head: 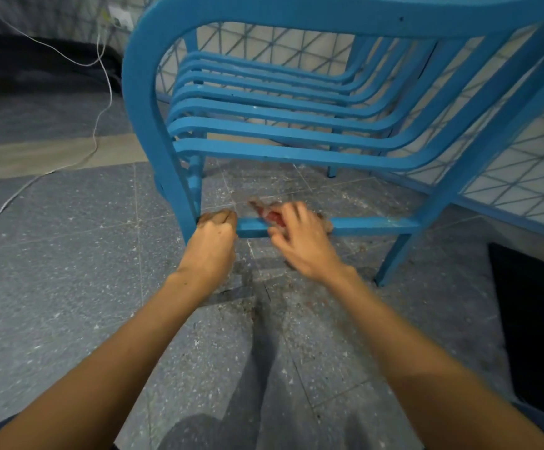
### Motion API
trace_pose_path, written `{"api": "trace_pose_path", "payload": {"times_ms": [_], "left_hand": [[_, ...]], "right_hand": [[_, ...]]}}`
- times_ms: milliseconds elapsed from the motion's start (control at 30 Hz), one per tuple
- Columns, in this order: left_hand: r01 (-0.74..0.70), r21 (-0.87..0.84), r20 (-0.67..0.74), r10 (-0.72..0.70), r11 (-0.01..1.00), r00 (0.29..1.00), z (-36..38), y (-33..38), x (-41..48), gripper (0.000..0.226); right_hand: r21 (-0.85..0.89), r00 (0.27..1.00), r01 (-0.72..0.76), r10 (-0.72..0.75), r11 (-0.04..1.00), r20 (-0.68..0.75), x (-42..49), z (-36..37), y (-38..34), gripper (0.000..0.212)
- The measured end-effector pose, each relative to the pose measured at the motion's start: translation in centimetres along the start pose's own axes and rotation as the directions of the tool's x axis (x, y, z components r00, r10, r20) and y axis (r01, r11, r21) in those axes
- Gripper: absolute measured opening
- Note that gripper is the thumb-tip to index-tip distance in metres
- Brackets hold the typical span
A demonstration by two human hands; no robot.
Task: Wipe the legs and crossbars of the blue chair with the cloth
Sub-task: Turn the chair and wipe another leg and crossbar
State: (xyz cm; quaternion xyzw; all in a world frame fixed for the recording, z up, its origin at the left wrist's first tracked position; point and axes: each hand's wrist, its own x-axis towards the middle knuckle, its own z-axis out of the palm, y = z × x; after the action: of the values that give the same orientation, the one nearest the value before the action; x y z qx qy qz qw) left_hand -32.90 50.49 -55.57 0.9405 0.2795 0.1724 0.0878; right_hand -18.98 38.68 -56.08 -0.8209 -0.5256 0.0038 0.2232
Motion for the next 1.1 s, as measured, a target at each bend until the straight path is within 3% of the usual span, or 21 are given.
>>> {"api": "trace_pose_path", "payload": {"times_ms": [167,300,367,433,533,667,767,900,1100], "left_hand": [[-0.096,0.178,0.169,0.066,0.979,0.983,0.4,1.2,-0.4,0.064],[-0.161,0.189,0.221,0.117,0.969,0.968,0.8,3.1,0.0,0.067],[-0.173,0.187,0.189,0.138,0.967,0.972,1.2,4.1,0.7,0.065],[-0.209,0.217,0.150,0.179,0.954,0.972,1.8,4.8,1.7,0.056],[-0.313,0.212,0.065,0.307,0.926,0.950,2.5,4.3,3.4,0.049],[-0.375,0.239,0.048,0.375,0.896,0.926,2.8,3.3,4.2,0.061],[-0.359,0.216,0.043,0.359,0.908,0.932,2.9,3.6,3.8,0.055],[-0.333,0.219,0.051,0.330,0.917,0.943,2.8,3.7,3.8,0.052],[-0.295,0.198,0.054,0.291,0.935,0.955,2.9,4.6,3.9,0.048]], "right_hand": [[-0.027,0.954,-0.299,0.299,0.954,-0.007,-1.5,-4.7,8.6,0.027],[-0.121,0.845,-0.535,0.534,0.836,-0.041,0.4,-4.2,6.4,0.038],[-0.137,0.880,-0.474,0.474,0.870,-0.031,0.8,-2.4,3.1,0.040],[-0.096,0.961,-0.276,0.277,0.956,-0.003,0.1,-0.9,1.2,0.034],[-0.015,0.995,-0.086,0.086,0.996,0.047,-0.5,-1.8,2.7,0.029],[0.006,0.986,-0.166,0.166,0.986,0.020,-0.7,-4.5,8.4,0.035],[-0.018,0.952,-0.305,0.305,0.952,-0.020,-1.4,-5.4,11.5,0.018],[-0.044,0.892,-0.450,0.446,0.892,-0.073,-0.3,-4.6,8.9,0.028],[0.057,0.997,-0.074,0.073,0.996,0.017,-0.8,-1.5,3.2,0.034]]}}
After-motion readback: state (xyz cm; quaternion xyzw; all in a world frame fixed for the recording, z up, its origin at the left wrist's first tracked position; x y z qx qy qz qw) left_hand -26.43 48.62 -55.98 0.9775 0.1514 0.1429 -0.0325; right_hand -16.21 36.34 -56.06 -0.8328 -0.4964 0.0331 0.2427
